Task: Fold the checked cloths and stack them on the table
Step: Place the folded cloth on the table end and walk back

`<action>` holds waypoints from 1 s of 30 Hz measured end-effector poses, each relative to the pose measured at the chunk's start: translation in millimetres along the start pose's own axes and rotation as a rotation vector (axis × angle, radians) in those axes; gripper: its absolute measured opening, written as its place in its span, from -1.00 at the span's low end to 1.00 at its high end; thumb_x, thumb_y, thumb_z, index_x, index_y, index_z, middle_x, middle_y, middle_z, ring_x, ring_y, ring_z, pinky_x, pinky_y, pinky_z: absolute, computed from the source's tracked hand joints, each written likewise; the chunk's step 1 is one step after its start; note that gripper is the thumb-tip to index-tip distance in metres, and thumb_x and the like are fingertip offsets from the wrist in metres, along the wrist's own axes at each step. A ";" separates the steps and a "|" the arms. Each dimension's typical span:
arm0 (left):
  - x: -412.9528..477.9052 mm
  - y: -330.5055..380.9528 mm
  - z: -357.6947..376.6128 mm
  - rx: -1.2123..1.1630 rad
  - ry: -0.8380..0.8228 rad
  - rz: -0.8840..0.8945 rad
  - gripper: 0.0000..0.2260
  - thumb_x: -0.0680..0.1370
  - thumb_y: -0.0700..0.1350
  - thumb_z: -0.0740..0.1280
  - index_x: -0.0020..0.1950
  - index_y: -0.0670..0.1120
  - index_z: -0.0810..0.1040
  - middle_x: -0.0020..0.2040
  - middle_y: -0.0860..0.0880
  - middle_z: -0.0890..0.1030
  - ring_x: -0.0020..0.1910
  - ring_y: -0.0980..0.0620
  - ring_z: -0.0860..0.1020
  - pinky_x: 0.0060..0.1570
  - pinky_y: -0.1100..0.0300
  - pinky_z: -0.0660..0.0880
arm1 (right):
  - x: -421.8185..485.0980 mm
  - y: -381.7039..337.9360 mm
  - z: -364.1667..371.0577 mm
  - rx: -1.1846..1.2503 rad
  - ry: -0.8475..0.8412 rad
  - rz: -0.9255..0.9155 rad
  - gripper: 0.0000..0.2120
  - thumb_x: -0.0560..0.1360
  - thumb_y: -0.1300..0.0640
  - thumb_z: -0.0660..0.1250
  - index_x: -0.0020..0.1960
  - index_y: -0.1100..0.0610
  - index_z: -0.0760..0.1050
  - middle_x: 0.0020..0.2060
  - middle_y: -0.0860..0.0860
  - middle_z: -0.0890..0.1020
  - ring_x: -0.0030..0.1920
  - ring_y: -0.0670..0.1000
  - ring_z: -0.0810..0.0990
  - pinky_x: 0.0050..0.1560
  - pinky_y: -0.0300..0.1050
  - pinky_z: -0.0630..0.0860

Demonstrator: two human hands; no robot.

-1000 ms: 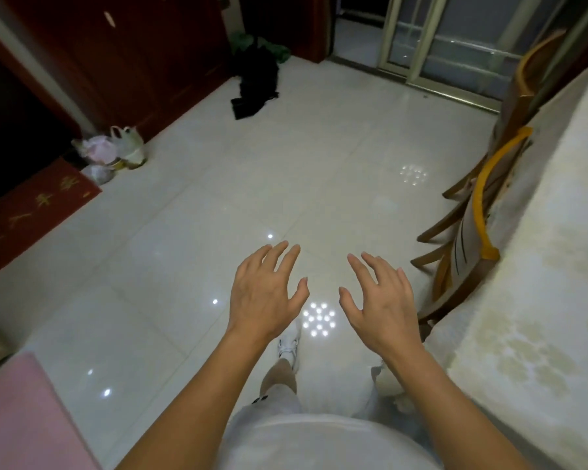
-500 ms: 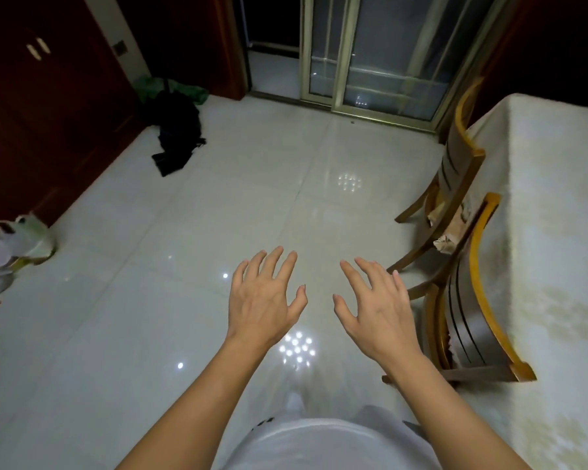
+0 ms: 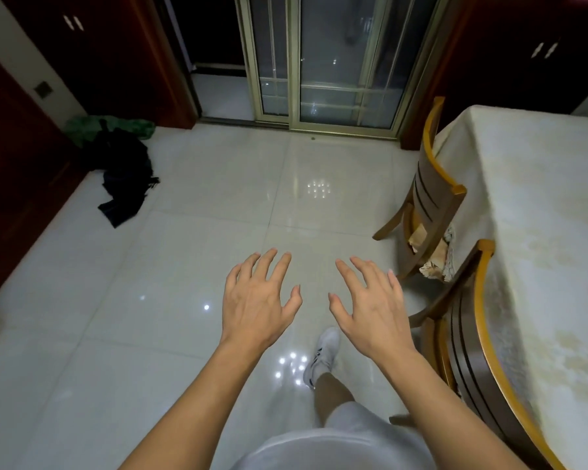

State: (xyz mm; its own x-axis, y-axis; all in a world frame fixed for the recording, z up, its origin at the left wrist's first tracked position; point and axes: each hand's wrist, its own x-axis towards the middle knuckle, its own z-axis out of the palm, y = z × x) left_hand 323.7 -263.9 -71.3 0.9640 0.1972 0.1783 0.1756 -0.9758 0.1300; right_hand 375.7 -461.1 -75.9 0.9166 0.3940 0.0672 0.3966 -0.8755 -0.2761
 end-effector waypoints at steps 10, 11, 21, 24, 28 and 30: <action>214.7 10.7 37.1 -0.003 -0.005 0.040 -0.48 0.54 0.18 0.15 0.43 -0.03 0.48 0.37 -0.06 0.55 0.30 -0.13 0.50 0.25 -0.05 0.44 | 207.5 58.9 5.0 0.058 0.031 0.066 -0.45 0.57 -0.19 0.16 0.51 -0.02 0.33 0.45 0.03 0.42 0.46 0.08 0.36 0.50 0.20 0.20; 235.2 13.7 40.5 -0.008 0.001 0.050 -0.48 0.55 0.18 0.15 0.42 -0.03 0.48 0.36 -0.05 0.55 0.30 -0.12 0.51 0.25 -0.05 0.44 | 226.0 65.0 3.0 0.056 0.039 0.068 -0.45 0.57 -0.19 0.14 0.51 -0.02 0.34 0.46 0.03 0.42 0.46 0.08 0.36 0.50 0.21 0.20; 394.2 24.8 69.3 -0.068 -0.036 0.079 -0.48 0.56 0.19 0.12 0.44 -0.01 0.47 0.37 -0.03 0.54 0.32 -0.10 0.49 0.29 -0.04 0.44 | 366.3 112.1 -3.2 0.064 0.082 0.099 -0.43 0.54 -0.21 0.11 0.45 0.03 0.43 0.38 0.07 0.50 0.39 0.13 0.46 0.37 0.30 0.38; 440.7 23.3 83.4 -0.066 -0.051 0.111 -0.48 0.57 0.19 0.11 0.45 -0.01 0.46 0.38 -0.04 0.54 0.33 -0.10 0.49 0.29 -0.04 0.43 | 407.4 123.9 3.3 0.041 0.072 0.117 -0.43 0.55 -0.21 0.10 0.44 0.03 0.45 0.38 0.08 0.51 0.38 0.13 0.48 0.35 0.30 0.41; 517.9 15.4 106.5 -0.053 -0.079 0.169 -0.46 0.59 0.22 0.06 0.47 0.00 0.44 0.39 -0.04 0.53 0.34 -0.10 0.48 0.32 -0.05 0.41 | 476.1 139.6 11.4 0.013 0.053 0.166 -0.44 0.57 -0.23 0.10 0.48 0.00 0.39 0.43 0.06 0.46 0.44 0.13 0.42 0.38 0.30 0.38; 564.4 8.0 118.4 -0.050 -0.089 0.200 -0.45 0.59 0.23 0.04 0.48 0.01 0.43 0.40 -0.05 0.52 0.35 -0.12 0.48 0.32 -0.07 0.42 | 517.2 148.0 15.2 0.006 0.072 0.203 -0.46 0.57 -0.19 0.21 0.48 0.02 0.40 0.42 0.08 0.47 0.43 0.15 0.42 0.37 0.30 0.39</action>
State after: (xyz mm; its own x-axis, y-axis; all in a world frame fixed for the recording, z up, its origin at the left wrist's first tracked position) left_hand 892.8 -171.5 -85.1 0.9928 -0.0113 0.1194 -0.0292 -0.9884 0.1492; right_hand 907.7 -382.6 -96.6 0.9789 0.1890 0.0777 0.2037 -0.9332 -0.2962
